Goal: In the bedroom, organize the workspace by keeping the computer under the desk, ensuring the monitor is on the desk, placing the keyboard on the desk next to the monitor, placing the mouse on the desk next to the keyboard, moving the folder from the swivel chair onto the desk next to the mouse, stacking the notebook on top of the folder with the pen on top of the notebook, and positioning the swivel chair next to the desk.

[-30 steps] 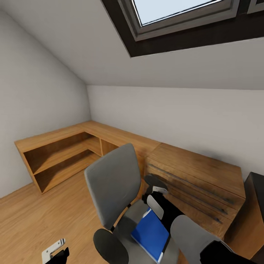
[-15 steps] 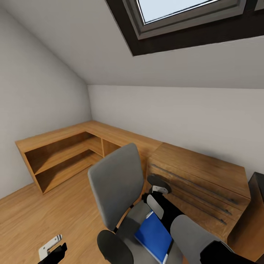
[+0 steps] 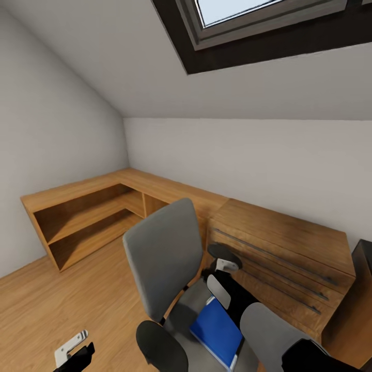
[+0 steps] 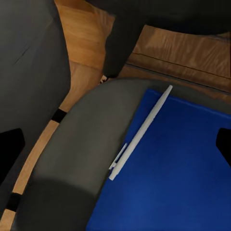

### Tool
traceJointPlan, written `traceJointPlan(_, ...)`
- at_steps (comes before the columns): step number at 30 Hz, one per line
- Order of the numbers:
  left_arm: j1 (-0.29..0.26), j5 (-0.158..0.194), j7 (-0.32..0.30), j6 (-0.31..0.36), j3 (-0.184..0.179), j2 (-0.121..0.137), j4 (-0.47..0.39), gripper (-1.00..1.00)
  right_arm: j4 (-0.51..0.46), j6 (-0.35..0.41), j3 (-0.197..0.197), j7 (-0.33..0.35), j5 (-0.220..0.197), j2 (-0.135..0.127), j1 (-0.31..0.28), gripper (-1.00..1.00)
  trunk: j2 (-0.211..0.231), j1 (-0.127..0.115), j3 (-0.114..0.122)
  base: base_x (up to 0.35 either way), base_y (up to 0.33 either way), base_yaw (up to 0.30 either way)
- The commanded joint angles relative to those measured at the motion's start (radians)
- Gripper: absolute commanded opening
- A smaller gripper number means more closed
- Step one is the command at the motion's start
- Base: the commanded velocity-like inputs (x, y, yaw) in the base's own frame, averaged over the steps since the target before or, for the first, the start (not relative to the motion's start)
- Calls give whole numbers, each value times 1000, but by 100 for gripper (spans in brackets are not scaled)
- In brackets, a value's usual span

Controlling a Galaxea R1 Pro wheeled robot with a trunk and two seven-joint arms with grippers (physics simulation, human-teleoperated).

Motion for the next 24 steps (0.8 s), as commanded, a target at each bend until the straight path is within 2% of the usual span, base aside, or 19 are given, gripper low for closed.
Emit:
traceJointPlan(1, -1, 8, 7, -4, -5, 1, -1, 100, -1, 0, 3, -7, 0, 0, -1, 100, -8, 4, -4, 0, 0, 0)
traceJointPlan(24, -1, 7, 7, -4, -8, -1, -1, 100, 0, -7, 5, -7, 7, 0, -2, 100, -169, 92, -76, 0, 0, 0)
